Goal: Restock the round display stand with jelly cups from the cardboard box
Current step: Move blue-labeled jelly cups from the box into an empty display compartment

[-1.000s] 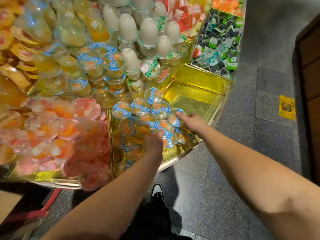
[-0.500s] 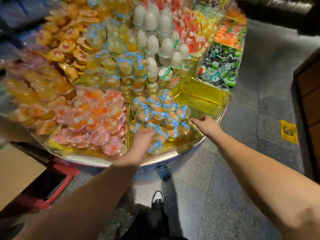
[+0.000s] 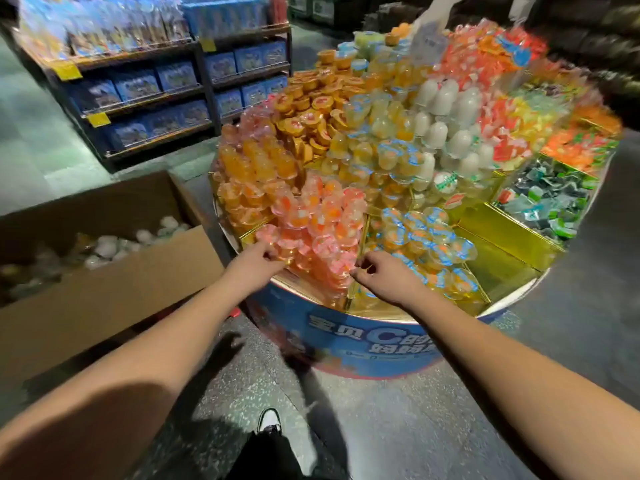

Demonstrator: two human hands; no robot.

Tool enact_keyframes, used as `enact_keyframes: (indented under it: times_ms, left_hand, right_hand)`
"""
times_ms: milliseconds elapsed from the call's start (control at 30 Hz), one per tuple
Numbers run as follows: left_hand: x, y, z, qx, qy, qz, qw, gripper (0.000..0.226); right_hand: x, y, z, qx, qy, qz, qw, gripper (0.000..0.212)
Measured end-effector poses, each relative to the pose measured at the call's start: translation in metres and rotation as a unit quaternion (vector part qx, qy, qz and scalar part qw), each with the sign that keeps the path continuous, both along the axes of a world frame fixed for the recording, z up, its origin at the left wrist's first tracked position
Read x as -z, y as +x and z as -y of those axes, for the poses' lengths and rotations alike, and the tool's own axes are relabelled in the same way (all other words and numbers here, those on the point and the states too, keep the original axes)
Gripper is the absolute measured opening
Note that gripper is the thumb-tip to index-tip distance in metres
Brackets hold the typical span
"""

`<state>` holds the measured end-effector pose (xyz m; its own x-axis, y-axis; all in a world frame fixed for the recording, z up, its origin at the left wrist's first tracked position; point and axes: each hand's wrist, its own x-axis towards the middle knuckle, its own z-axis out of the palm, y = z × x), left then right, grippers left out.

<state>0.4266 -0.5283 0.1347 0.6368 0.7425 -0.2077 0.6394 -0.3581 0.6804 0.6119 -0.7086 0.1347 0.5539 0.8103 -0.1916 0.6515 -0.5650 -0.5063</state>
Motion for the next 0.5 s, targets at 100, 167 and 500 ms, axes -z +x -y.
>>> enact_keyframes:
  times_ms: [100,167,500]
  left_hand:
    - [0.007,-0.05,-0.031,-0.056,-0.006,0.007,0.998,0.016]
    - [0.014,-0.086,-0.054,-0.09,-0.016,0.001,0.996,0.014]
    - [0.061,-0.283,-0.218,-0.196,-0.068,-0.025,0.978,0.019]
  right_hand:
    - [0.002,-0.039,-0.046,-0.08,-0.001,0.008,0.997,0.03]
    - [0.005,-0.07,-0.081,-0.127,-0.011,0.019,0.992,0.029]
    - [0.06,-0.226,-0.307,-0.25,-0.046,-0.041,0.966,0.022]
